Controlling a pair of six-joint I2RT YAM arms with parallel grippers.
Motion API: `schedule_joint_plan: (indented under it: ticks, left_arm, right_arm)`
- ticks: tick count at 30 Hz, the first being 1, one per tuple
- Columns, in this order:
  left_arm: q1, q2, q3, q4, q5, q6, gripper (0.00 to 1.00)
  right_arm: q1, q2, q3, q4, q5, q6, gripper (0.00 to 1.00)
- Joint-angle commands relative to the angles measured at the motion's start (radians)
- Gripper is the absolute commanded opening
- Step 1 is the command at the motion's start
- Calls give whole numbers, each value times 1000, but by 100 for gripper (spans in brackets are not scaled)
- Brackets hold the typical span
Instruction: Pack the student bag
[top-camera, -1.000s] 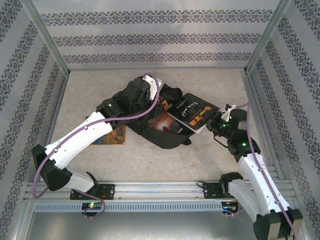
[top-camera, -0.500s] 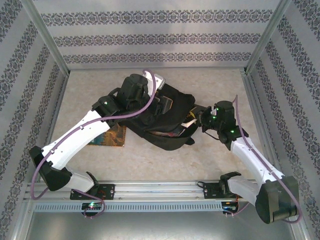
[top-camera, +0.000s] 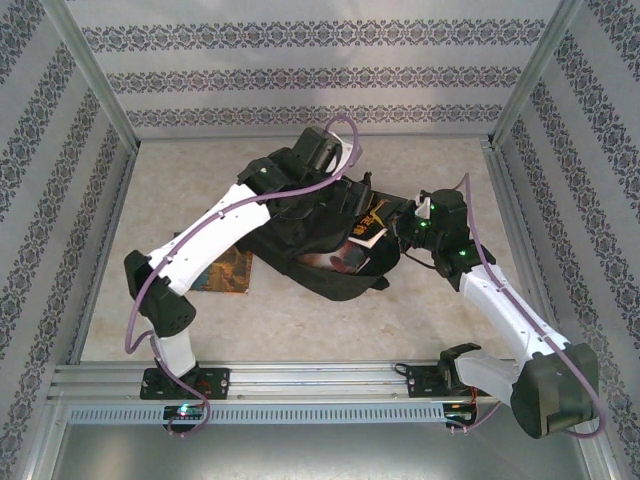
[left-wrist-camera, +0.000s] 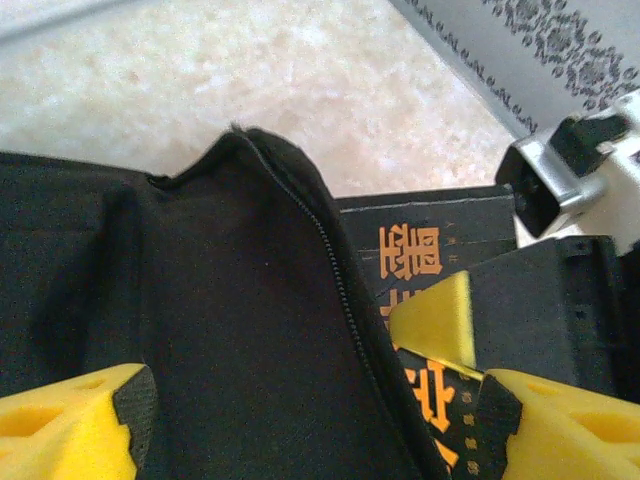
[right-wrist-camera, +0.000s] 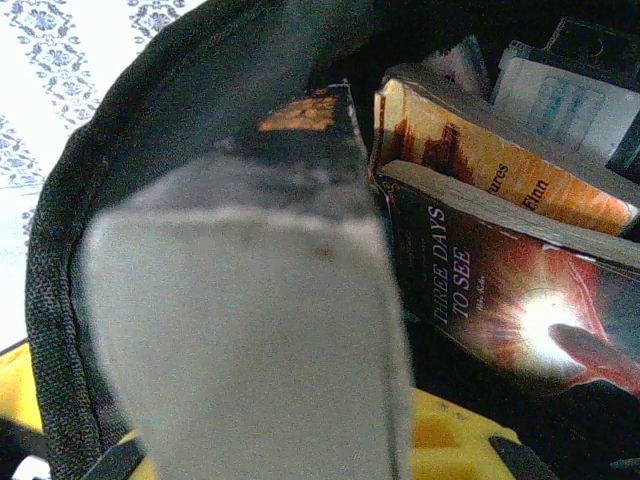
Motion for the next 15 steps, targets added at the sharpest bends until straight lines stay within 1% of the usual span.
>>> schedule_joint_plan:
  ticks: [1,3,5,9,11,13,15]
  left_arm:
    - [9,36,91,-52,38,-58,83]
    - [9,85,157,-90,54,-67,79]
    - [9,105,178,-88,72,-83,72]
    - [9,149,203,-111,130,-101,46]
    - [9,160,201,-110,168,-117,38]
    - [10,172,202,-118,182,-128,36]
    - [9,182,209,-137,171,-129,39]
  right_arm:
    - [20,-12,70,129,-72,-44,0]
    - [21,-11,75,122,-73,-55,0]
    - [20,-11,72,120,-72,-57,0]
    - [20,-20,71,117,-69,-64,0]
    - [19,-23,69,109,-63,-72,0]
    - [17,-30,67,104,-60,-81,0]
    - [15,-35,62,104,-57,-83,0]
